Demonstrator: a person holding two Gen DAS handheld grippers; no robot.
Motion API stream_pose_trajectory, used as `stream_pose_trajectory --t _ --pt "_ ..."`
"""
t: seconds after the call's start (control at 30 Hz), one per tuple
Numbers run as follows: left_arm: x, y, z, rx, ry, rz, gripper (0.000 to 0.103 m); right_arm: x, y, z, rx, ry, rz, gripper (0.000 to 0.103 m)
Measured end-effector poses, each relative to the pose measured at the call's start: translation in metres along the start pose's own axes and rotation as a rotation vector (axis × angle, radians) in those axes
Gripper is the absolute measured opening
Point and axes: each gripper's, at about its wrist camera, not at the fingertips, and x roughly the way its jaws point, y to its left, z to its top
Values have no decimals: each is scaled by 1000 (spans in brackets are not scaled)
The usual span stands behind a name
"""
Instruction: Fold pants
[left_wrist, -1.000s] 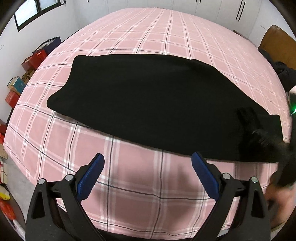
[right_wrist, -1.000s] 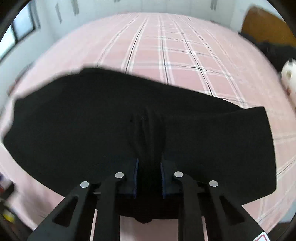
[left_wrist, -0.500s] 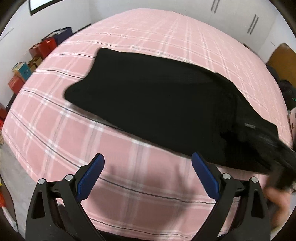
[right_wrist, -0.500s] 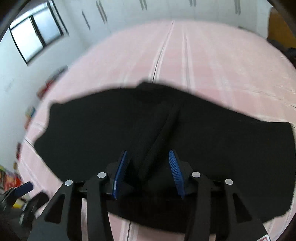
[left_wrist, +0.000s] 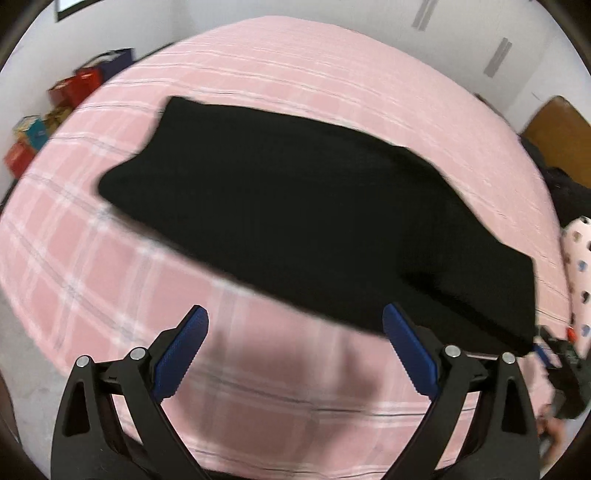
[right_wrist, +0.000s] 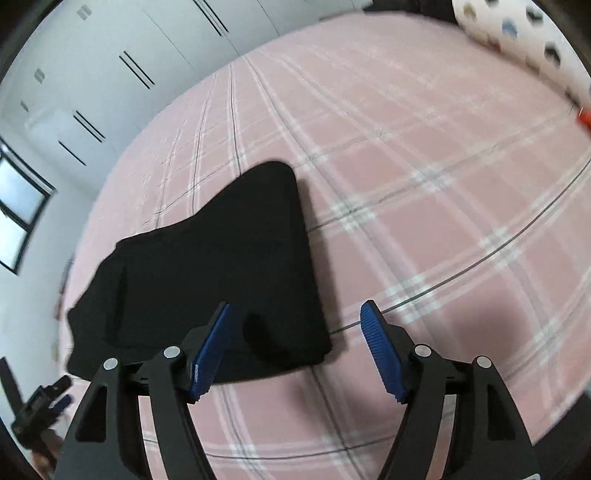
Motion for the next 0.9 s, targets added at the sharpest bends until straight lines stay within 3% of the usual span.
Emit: stream_pose_trajectory --t 0.07,0.1,0.2,0.23,0.33,0.4,0.43,0.5,0.53,0.57,0.63,0.67,0.77,0.9 --pt "3 -16 6 8 15 -31 93 21 -3 -3 23 51 33 71" --pt "4 -24 8 10 18 -40 93 23 -1 -8 18 35 29 72" --pt "2 -39 19 7 3 -45 93 13 17 -5 -44 11 58 26" --pt "2 -39 20 5 -2 -42 93 1 26 -2 -83 -23 61 24" --pt "4 -24 23 -27 -20 -26 94 -17 46 5 -217 -94 34 24" --pt "10 -3 24 -95 0 -15 94 20 37 8 -256 -8 -63 26" --pt "11 11 24 -135 9 -17 94 35 30 8 -251 43 -80 33" --pt "10 32 26 -188 5 -9 94 18 22 8 -213 -3 -57 40" --pt "6 44 28 -203 -11 8 94 6 27 7 -216 -40 -113 48" --pt "3 50 28 -201 -24 16 94 -11 34 6 -225 -108 -156 48" --pt "-3 61 34 -186 -54 45 94 -35 56 6 -271 -194 -84 49" --pt "-3 65 37 -180 -63 67 94 -38 72 9 -309 -188 -45 49" --pt "7 81 46 -192 -56 138 95 -14 147 22 -451 -58 96 49" --pt "10 122 41 -335 -51 97 95 44 225 47 -549 37 183 49"
